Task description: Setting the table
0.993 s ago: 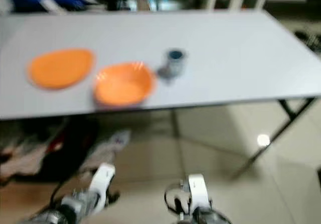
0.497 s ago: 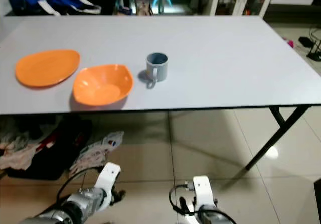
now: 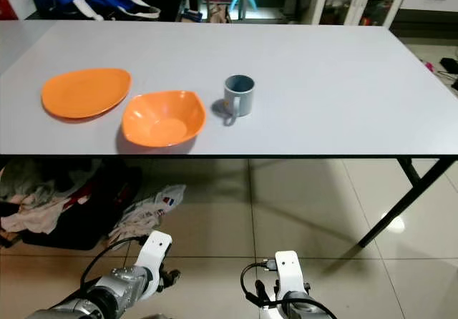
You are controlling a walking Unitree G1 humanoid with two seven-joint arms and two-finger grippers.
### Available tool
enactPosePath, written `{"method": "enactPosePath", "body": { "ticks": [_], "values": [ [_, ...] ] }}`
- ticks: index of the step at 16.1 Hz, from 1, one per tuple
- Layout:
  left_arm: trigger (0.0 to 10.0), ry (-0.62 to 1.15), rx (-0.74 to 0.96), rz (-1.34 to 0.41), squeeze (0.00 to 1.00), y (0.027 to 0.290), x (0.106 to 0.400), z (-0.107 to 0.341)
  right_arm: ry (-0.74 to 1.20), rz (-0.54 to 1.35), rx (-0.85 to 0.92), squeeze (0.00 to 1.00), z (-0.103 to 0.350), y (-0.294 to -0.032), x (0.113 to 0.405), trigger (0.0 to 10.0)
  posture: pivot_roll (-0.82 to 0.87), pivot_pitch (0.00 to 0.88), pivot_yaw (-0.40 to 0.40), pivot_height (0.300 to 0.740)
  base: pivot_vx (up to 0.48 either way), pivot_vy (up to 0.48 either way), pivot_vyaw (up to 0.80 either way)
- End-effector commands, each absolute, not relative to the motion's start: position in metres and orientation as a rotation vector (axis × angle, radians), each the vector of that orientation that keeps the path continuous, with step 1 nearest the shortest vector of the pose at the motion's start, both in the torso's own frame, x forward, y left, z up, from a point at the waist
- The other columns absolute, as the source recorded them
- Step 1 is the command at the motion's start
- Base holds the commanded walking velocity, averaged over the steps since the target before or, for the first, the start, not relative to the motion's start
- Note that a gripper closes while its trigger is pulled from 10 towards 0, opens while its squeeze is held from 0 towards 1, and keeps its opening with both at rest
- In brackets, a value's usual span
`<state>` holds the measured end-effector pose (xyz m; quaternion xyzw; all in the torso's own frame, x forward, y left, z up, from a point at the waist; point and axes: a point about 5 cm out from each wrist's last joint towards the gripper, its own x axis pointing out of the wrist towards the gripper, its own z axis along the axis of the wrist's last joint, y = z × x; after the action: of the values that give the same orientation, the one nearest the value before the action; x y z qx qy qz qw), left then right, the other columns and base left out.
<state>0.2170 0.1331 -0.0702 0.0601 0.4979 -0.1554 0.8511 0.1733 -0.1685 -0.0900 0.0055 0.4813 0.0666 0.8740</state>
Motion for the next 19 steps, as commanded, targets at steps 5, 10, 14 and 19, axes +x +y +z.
{"method": "enactPosePath", "body": {
  "ticks": [5, 10, 14, 19],
  "values": [
    [10.0, 0.951, 0.104, -0.331, 0.00, 0.130, 0.241, -0.055, 1.008, 0.136, 0.022, 0.00, -0.090, -0.168, 0.173, 10.0, -0.12, 0.000, 0.008, 0.727, 0.000, 0.000, 0.00],
    [10.0, 1.005, 0.120, -0.381, 0.00, 0.127, 0.233, -0.060, 1.015, 0.148, 0.019, 0.00, -0.091, -0.166, 0.172, 10.0, -0.12, 0.000, 0.013, 0.727, 0.000, 0.000, 0.00],
    [10.0, 1.014, 0.134, -0.392, 0.00, 0.127, 0.231, -0.061, 1.020, 0.151, 0.011, 0.00, -0.091, -0.165, 0.172, 10.0, -0.12, 0.000, 0.014, 0.727, 0.000, 0.000, 0.00],
    [10.0, 0.922, 0.174, -0.432, 0.00, 0.127, 0.244, -0.051, 1.005, 0.129, 0.038, 0.00, -0.092, -0.164, 0.170, 10.0, -0.12, 0.000, 0.013, 0.727, 0.000, 0.000, 0.00]
  ]
}}
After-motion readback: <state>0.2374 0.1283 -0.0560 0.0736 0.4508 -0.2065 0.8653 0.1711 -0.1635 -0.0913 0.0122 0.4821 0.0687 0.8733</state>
